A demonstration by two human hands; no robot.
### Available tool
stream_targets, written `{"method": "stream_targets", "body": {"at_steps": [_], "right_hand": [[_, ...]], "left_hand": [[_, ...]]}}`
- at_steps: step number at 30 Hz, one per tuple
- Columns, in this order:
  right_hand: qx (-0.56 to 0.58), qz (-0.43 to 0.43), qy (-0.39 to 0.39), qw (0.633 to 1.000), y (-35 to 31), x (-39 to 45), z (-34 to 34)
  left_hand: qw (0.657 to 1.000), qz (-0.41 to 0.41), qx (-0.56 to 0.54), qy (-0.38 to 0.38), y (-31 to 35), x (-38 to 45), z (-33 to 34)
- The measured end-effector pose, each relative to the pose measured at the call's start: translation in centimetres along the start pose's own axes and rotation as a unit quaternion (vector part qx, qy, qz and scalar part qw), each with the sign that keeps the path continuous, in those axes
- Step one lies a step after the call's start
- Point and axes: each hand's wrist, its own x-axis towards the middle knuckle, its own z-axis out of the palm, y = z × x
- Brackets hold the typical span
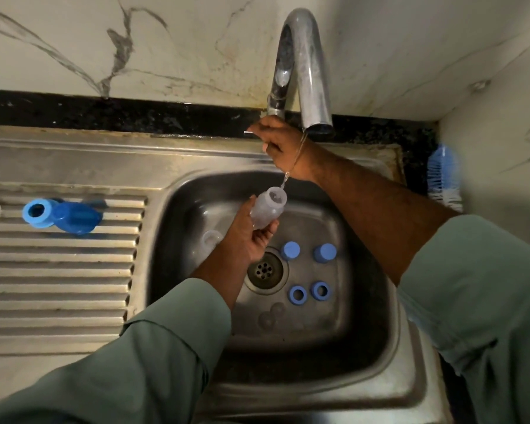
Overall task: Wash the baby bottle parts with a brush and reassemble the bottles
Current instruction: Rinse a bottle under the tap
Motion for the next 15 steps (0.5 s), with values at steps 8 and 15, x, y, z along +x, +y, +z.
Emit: {"method": "stream_targets", "body": {"at_steps": [8, 15], "right_hand": [[0.084, 0.064, -0.039, 0.994, 0.0, 0.2, 0.7], [0.124, 0.066, -0.017, 0.990, 0.3, 0.2, 1.2]], "left_hand": [[1.000, -0.022, 0.015, -0.012, -0.4, 1.2, 0.2], [0.999, -0.004, 0.017, -0.046, 0.7, 1.7, 1.1]]}}
